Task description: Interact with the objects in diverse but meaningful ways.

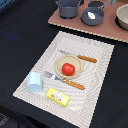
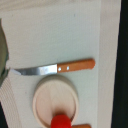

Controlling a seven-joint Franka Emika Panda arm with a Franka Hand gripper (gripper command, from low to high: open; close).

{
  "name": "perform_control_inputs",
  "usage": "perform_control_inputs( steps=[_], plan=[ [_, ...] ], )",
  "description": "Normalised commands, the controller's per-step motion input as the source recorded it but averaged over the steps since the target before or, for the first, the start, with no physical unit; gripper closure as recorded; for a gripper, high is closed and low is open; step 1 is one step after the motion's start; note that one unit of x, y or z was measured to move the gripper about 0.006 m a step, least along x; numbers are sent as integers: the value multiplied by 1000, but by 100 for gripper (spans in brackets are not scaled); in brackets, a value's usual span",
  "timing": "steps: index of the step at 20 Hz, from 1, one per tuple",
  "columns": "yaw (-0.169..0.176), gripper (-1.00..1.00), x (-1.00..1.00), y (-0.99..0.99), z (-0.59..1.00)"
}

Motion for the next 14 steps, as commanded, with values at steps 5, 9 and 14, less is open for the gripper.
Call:
perform_control_inputs(
  steps=[5, 9, 14],
  plan=[
    [-205, -100, 117, -527, -364],
    [-223, -100, 94, -478, -389],
    [-187, -100, 245, -545, -155]
  ],
)
